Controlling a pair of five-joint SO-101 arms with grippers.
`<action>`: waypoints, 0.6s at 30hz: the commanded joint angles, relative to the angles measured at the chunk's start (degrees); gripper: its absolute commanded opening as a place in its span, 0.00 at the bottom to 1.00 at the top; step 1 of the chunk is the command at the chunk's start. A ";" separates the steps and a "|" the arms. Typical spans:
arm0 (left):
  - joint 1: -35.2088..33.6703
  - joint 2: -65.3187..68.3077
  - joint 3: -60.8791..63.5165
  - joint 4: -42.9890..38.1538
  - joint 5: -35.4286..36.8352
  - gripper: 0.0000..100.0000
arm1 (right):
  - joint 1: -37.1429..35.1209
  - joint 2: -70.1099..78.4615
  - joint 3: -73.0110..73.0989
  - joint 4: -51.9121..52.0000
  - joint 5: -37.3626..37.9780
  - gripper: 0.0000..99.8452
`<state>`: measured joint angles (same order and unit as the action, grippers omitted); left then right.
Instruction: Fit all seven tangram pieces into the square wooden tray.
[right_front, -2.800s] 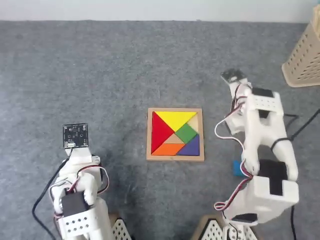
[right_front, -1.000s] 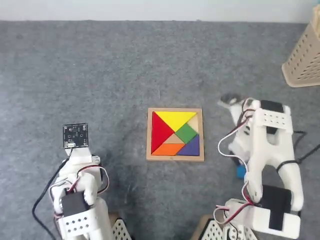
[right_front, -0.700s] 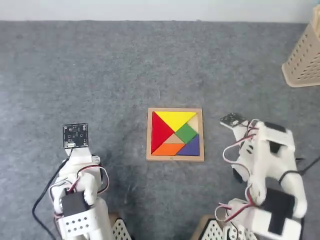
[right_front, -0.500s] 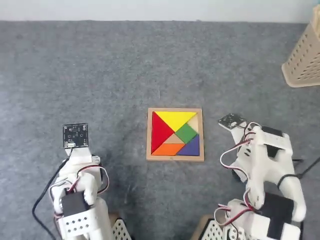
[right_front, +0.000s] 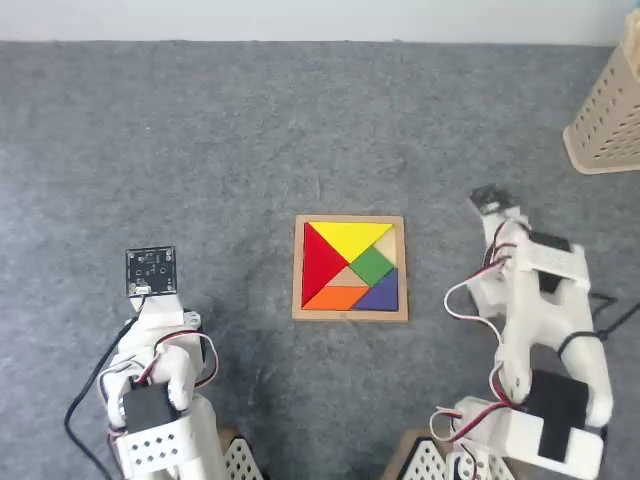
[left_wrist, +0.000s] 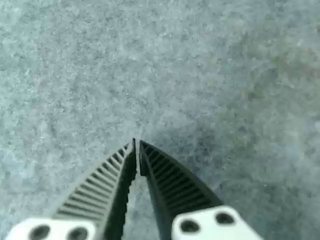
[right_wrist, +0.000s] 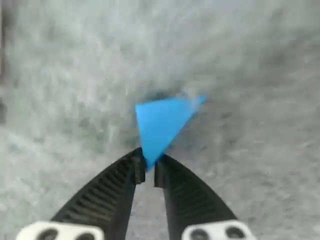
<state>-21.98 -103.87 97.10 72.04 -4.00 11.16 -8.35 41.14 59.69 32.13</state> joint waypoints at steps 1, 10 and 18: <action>0.18 -0.79 -0.57 0.35 0.53 0.01 | -2.33 -0.75 -8.35 4.70 -1.67 0.02; 0.18 -0.79 -0.57 0.35 0.53 0.01 | -8.75 -0.75 -16.00 9.80 -7.38 0.02; 0.18 -0.79 -0.57 0.35 0.53 0.01 | -9.27 3.74 -18.11 14.73 -0.88 0.19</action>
<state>-21.98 -103.87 97.10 72.04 -4.00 2.73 -7.12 26.37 70.86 24.57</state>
